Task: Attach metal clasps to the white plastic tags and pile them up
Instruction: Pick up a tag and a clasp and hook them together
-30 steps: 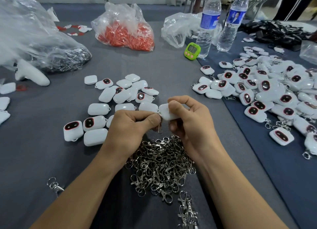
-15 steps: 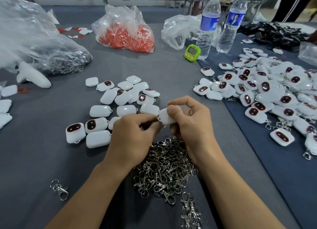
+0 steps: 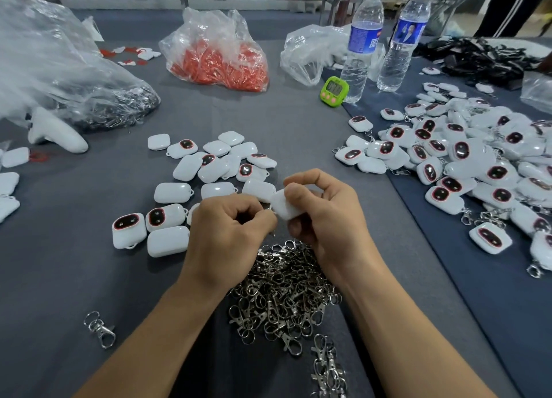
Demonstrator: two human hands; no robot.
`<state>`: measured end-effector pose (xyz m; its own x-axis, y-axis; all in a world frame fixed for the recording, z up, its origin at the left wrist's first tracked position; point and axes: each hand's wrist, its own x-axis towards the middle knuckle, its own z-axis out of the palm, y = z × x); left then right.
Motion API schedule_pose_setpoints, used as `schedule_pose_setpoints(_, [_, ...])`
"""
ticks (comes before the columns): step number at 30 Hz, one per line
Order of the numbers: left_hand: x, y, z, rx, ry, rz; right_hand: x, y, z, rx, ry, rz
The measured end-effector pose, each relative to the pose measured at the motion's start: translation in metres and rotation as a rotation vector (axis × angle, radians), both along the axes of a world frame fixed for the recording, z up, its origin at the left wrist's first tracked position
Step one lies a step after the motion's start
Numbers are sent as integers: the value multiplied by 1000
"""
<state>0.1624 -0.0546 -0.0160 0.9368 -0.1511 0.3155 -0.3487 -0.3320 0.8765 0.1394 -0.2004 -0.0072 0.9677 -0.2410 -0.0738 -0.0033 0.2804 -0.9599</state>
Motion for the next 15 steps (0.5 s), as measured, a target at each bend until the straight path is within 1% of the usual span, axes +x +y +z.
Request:
schedule_pose_setpoints(2, [0, 0, -1, 59, -51, -15, 0, 0, 0, -5, -3, -6])
schedule_pose_setpoints(7, [-1, 0, -2, 317, -254, -49, -1, 4, -1, -85, -57, -16])
schedule_pose_setpoints(9, [-1, 0, -3, 346, -302, -38, -2, 4, -1, -56, -51, -7])
schedule_pose_setpoints(11, [0, 0, -4, 365, -321, 19, 0, 3, -1, -11, -25, -3])
schedule_pose_setpoints(15, [-1, 0, -6, 409, -314, 100, 2, -8, -1, -29, 28, 52])
